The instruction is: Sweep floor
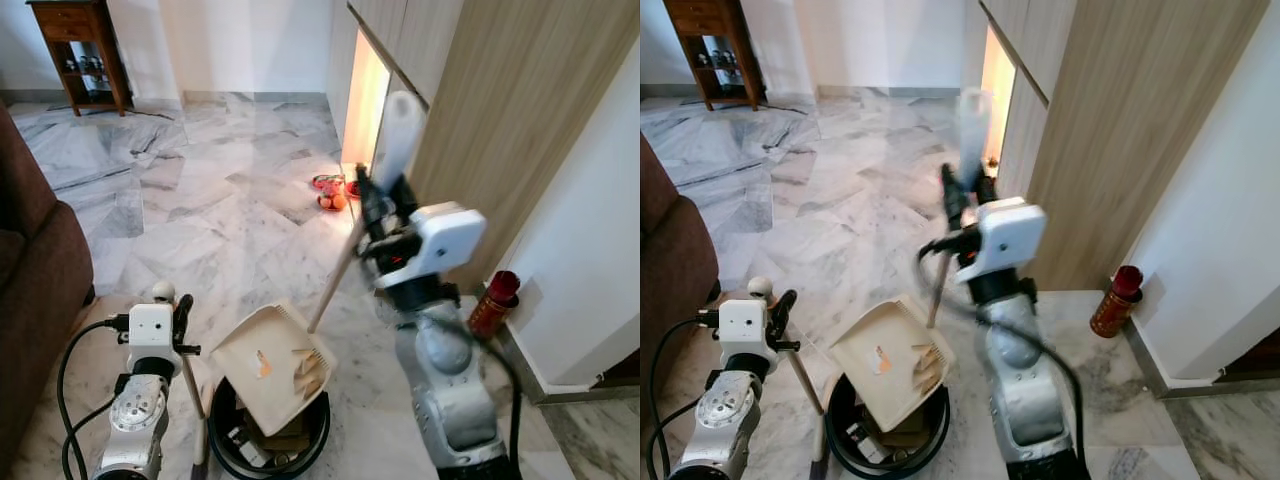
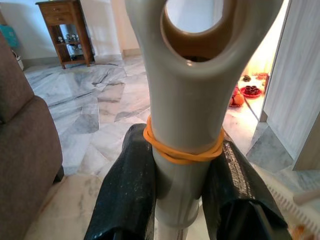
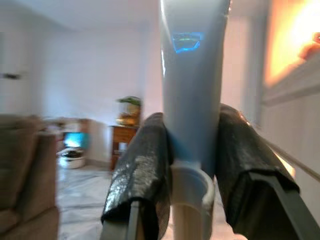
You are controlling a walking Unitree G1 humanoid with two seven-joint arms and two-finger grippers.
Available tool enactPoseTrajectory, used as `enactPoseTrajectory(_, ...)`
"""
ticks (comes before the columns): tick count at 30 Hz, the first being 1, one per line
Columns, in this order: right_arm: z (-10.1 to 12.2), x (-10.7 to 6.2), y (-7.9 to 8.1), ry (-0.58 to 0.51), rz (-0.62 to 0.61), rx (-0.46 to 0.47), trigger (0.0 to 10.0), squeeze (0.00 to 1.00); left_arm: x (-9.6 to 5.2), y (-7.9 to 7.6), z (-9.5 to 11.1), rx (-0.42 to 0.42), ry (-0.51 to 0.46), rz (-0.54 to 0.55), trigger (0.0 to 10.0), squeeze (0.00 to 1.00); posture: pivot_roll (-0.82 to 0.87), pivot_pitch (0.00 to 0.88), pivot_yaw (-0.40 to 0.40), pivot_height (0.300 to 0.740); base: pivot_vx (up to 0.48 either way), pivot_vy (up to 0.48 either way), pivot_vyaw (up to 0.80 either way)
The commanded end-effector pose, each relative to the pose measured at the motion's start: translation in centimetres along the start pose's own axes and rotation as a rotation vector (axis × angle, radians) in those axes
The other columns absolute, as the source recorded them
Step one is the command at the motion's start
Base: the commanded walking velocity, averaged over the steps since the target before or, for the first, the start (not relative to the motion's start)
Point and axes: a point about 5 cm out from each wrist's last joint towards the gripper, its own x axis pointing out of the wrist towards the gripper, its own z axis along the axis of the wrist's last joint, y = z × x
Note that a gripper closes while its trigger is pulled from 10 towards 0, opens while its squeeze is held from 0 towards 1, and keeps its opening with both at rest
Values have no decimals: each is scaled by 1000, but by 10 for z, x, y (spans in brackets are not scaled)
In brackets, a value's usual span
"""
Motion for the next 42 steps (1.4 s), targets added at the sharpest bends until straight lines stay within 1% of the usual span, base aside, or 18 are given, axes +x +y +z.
enactPoseTrajectory(1, 23, 4, 8, -120, 5, 32, 10000, 0, 5, -3, 7, -6, -39, -6, 10000, 0, 16, 0, -48, 740, 0, 0, 0)
enactPoseTrajectory(3, 27, 5, 15, -141, 28, 44, 10000, 0, 5, -3, 7, -8, -40, -5, 10000, 0, 14, 0, -49, 740, 0, 0, 0)
enactPoseTrajectory(6, 29, 5, 18, -155, 43, 42, 10000, 0, 5, -4, 8, -10, -41, -4, 10000, 0, 11, 0, -49, 740, 0, 0, 0)
enactPoseTrajectory(7, 31, 6, 22, -167, 30, 91, 10000, 0, 6, -4, 8, -12, -41, -6, 10000, 0, 8, 0, -47, 740, 0, 0, 0)
enactPoseTrajectory(8, 31, 6, 22, -167, 30, 91, 10000, 0, 6, -4, 8, -12, -41, -6, 10000, 0, 8, 0, -47, 740, 0, 0, 0)
enactPoseTrajectory(9, 35, 7, 26, -186, 24, 115, 10000, 0, 6, -5, 8, -12, -42, -9, 10000, 0, 6, 0, -44, 740, 0, 0, 0)
enactPoseTrajectory(10, 37, 7, 28, -195, 24, 119, 10000, 0, 6, -5, 8, -12, -42, -11, 10000, 0, 5, 0, -44, 740, 0, 0, 0)
enactPoseTrajectory(13, 49, 6, 43, -245, 65, 110, 10000, 0, 7, -7, 8, -14, -43, -16, 10000, 0, 0, 0, -39, 740, 0, 0, 0)
enactPoseTrajectory(20, 53, 4, 51, -268, 103, 103, 10000, 0, 7, -8, 9, -16, -43, -22, 10000, 0, -4, 0, -35, 740, 0, 0, 0)
enactPoseTrajectory(21, 55, 4, 55, -275, 118, 105, 10000, 0, 7, -8, 9, -16, -44, -23, 10000, 0, -5, 0, -34, 740, 0, 0, 0)
enactPoseTrajectory(22, 58, 3, 60, -289, 152, 89, 10000, 0, 7, -8, 9, -16, -44, -25, 10000, 0, -7, 0, -33, 740, 0, 0, 0)
enactPoseTrajectory(28, 62, -1, 68, -309, 216, 51, 10000, 0, 7, -9, 9, -18, -44, -26, 10000, 0, -12, 0, -32, 740, 0, 0, 0)
enactPoseTrajectory(29, 63, -2, 72, -318, 249, 26, 10000, 0, 7, -9, 9, -19, -43, -27, 10000, 0, -13, 0, -32, 740, 0, 0, 0)
enactPoseTrajectory(32, 64, -6, 79, -335, 306, -10, 10000, 0, 7, -9, 9, -22, -43, -25, 10000, 0, -13, 0, -34, 740, 0, 0, 0)
enactPoseTrajectory(36, 66, -6, 80, -333, 304, 13, 10000, 0, 8, -10, 9, -23, -43, -26, 10000, 0, -11, 0, -37, 740, 0, 0, 0)
enactPoseTrajectory(37, 67, -6, 83, -345, 329, -8, 10000, 0, 8, -10, 9, -24, -43, -27, 10000, 0, -13, 0, -37, 740, 0, 0, 0)
enactPoseTrajectory(39, 68, -7, 85, -353, 350, -20, 10000, 0, 7, -10, 9, -25, -43, -28, 10000, 0, -12, 0, -39, 740, 0, 0, 0)
enactPoseTrajectory(42, 67, -8, 87, -355, 360, -37, 10000, 0, 7, -11, 9, -26, -43, -29, 10000, 0, -12, 0, -38, 740, 0, 0, 0)
